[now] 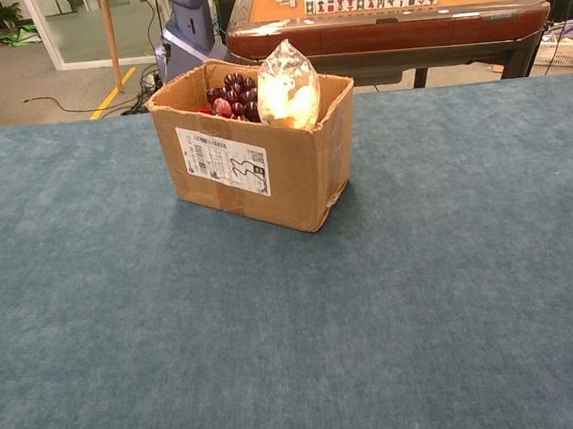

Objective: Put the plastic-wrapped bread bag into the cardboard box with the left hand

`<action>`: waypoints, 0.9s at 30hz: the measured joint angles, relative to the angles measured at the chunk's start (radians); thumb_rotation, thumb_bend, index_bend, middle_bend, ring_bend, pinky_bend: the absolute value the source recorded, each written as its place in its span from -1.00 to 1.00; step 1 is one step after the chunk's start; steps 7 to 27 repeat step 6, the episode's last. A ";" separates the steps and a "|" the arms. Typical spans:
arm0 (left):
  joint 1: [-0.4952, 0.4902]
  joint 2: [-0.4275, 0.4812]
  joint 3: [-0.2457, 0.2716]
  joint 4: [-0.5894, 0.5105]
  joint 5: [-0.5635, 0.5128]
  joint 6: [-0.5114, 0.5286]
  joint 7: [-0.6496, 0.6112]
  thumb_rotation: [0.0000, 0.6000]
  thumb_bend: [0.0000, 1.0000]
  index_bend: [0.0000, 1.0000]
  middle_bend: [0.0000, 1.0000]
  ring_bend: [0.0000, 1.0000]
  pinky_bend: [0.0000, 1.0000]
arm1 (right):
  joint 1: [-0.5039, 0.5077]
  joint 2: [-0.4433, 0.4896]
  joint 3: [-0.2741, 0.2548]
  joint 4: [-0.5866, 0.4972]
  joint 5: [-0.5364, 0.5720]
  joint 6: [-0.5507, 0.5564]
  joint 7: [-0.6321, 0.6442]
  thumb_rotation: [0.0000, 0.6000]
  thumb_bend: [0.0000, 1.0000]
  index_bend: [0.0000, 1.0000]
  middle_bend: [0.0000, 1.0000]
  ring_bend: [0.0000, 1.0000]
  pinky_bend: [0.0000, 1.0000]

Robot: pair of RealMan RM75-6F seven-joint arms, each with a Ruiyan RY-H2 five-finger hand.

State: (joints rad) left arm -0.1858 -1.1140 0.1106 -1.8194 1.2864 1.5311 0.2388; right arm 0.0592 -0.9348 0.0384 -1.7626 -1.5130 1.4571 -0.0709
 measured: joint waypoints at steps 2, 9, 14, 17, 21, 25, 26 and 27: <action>0.006 0.005 -0.007 0.004 0.002 -0.003 -0.009 1.00 -0.55 -0.58 -0.82 -0.85 -0.39 | 0.002 0.000 0.001 0.002 0.004 -0.005 0.004 1.00 -0.93 -0.52 -0.51 -0.80 -0.17; 0.014 0.007 -0.022 0.011 0.006 -0.025 -0.015 1.00 -0.55 -0.58 -0.82 -0.85 -0.39 | 0.009 -0.001 0.005 0.009 0.025 -0.025 0.010 1.00 -0.93 -0.52 -0.51 -0.80 -0.17; 0.014 0.007 -0.022 0.011 0.006 -0.025 -0.015 1.00 -0.55 -0.58 -0.82 -0.85 -0.39 | 0.009 -0.001 0.005 0.009 0.025 -0.025 0.010 1.00 -0.93 -0.52 -0.51 -0.80 -0.17; 0.014 0.007 -0.022 0.011 0.006 -0.025 -0.015 1.00 -0.55 -0.58 -0.82 -0.85 -0.39 | 0.009 -0.001 0.005 0.009 0.025 -0.025 0.010 1.00 -0.93 -0.52 -0.51 -0.80 -0.17; 0.014 0.007 -0.022 0.011 0.006 -0.025 -0.015 1.00 -0.55 -0.58 -0.82 -0.85 -0.39 | 0.009 -0.001 0.005 0.009 0.025 -0.025 0.010 1.00 -0.93 -0.52 -0.51 -0.80 -0.17; 0.014 0.007 -0.022 0.011 0.006 -0.025 -0.015 1.00 -0.55 -0.58 -0.82 -0.85 -0.39 | 0.009 -0.001 0.005 0.009 0.025 -0.025 0.010 1.00 -0.93 -0.52 -0.51 -0.80 -0.17; 0.014 0.007 -0.022 0.011 0.006 -0.025 -0.015 1.00 -0.55 -0.58 -0.82 -0.85 -0.39 | 0.009 -0.001 0.005 0.009 0.025 -0.025 0.010 1.00 -0.93 -0.52 -0.51 -0.80 -0.17; 0.014 0.007 -0.022 0.011 0.006 -0.025 -0.015 1.00 -0.55 -0.58 -0.82 -0.85 -0.39 | 0.009 -0.001 0.005 0.009 0.025 -0.025 0.010 1.00 -0.93 -0.52 -0.51 -0.80 -0.17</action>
